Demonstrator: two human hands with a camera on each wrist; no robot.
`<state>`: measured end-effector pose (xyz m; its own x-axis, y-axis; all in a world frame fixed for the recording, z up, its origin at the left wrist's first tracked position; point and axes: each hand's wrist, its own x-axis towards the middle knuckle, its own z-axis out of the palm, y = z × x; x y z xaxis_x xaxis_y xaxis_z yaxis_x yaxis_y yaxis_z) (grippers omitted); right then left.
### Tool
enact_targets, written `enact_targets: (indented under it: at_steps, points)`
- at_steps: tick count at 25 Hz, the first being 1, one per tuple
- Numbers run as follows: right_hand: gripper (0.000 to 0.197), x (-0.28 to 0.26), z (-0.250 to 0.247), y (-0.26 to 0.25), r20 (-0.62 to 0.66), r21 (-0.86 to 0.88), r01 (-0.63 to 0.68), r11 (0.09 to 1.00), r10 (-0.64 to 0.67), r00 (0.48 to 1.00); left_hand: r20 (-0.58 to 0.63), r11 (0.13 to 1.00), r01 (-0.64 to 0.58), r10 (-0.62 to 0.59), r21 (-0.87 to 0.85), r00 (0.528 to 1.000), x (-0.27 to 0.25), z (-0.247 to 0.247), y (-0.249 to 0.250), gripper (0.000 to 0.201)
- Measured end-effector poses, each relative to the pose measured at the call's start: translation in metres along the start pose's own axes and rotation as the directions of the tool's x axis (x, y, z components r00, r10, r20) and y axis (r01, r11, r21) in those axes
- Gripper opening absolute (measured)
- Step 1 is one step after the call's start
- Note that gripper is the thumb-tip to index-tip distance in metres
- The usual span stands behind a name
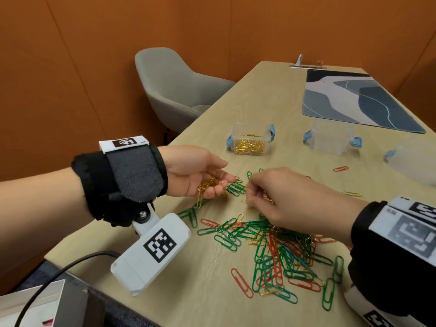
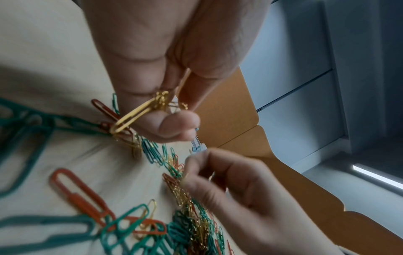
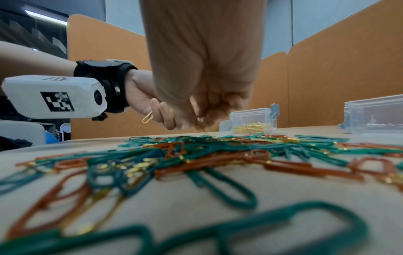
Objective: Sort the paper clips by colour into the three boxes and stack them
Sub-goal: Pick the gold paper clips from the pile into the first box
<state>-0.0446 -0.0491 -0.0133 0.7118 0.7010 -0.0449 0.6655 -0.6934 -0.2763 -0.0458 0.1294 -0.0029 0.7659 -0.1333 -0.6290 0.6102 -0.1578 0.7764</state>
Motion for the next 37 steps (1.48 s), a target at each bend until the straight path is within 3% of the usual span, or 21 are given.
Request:
enact_targets:
  at_steps: [3,5,8,12,14,17,19,21,22,24,26,27,29,32,35,37]
  points:
    - [0.011,0.002,-0.003,-0.002,-0.249,0.104,0.137,0.985,-0.108,0.962,0.024,0.998,-0.023,0.024,-0.054,0.999,0.001,0.007,0.000,0.038]
    - [0.009,0.002,-0.004,-0.004,-0.316,0.227,0.197,0.954,-0.119,0.941,0.111,0.997,-0.043,0.051,-0.071,0.993,-0.003,0.017,0.001,0.033]
    - [0.012,0.000,-0.005,-0.004,-0.363,0.376,0.201,0.905,-0.056,0.930,0.210,0.994,-0.068,0.086,-0.091,0.974,-0.008,0.026,0.004,0.030]
    - [0.018,0.001,-0.004,0.004,-0.445,0.357,0.094,0.929,0.080,0.892,0.158,0.994,-0.027,0.044,-0.105,0.986,-0.005,0.019,0.004,0.052]
    - [0.019,-0.003,-0.004,0.013,-0.402,0.325,-0.016,0.946,0.153,0.903,0.152,0.994,-0.026,0.041,-0.103,0.988,-0.006,0.015,0.005,0.055]
    - [0.018,-0.014,-0.004,0.027,-0.187,0.202,-0.195,0.960,0.233,0.954,0.112,0.998,-0.014,0.008,0.053,0.994,-0.011,0.012,0.006,0.041]
    - [0.012,-0.019,-0.005,0.031,-0.075,0.109,-0.226,0.968,0.235,0.969,0.068,0.974,-0.016,0.001,0.225,0.998,-0.010,0.011,0.015,0.037]
    - [0.009,-0.020,-0.006,0.031,-0.034,0.088,-0.212,0.973,0.216,0.976,-0.047,0.922,-0.090,0.116,0.377,0.992,-0.003,0.008,0.033,0.037]
    - [0.009,-0.020,-0.006,0.029,-0.022,0.076,-0.201,0.977,0.203,0.979,-0.123,0.889,-0.143,0.216,0.434,0.969,0.004,0.006,0.046,0.035]
    - [0.009,-0.020,-0.004,0.025,-0.009,0.046,-0.188,0.981,0.189,0.982,-0.254,0.835,-0.265,0.423,0.482,0.870,0.019,0.006,0.072,0.033]
    - [0.010,-0.020,-0.002,0.024,-0.022,0.030,-0.188,0.982,0.189,0.982,-0.312,0.816,-0.388,0.537,0.429,0.783,0.036,0.012,0.093,0.033]
    - [0.011,-0.020,-0.002,0.024,-0.031,0.028,-0.190,0.981,0.191,0.981,-0.319,0.810,-0.427,0.561,0.403,0.764,0.045,0.015,0.099,0.034]
    - [0.019,-0.020,-0.004,0.023,-0.042,0.027,-0.185,0.982,0.186,0.982,-0.275,0.791,-0.441,0.577,0.424,0.769,0.060,0.019,0.102,0.037]
    - [0.029,-0.019,-0.005,0.023,-0.006,0.018,-0.134,0.991,0.134,0.991,-0.207,0.675,-0.352,0.601,0.648,0.772,0.063,0.015,0.094,0.044]
    - [0.019,-0.019,-0.004,0.024,0.006,-0.015,-0.151,0.988,0.151,0.988,-0.198,0.620,-0.371,0.657,0.692,0.728,0.035,0.004,0.086,0.039]
    - [0.009,-0.020,-0.004,0.027,-0.042,-0.033,-0.196,0.980,0.195,0.980,-0.126,0.570,-0.359,0.641,0.739,0.757,0.012,-0.004,0.070,0.022]
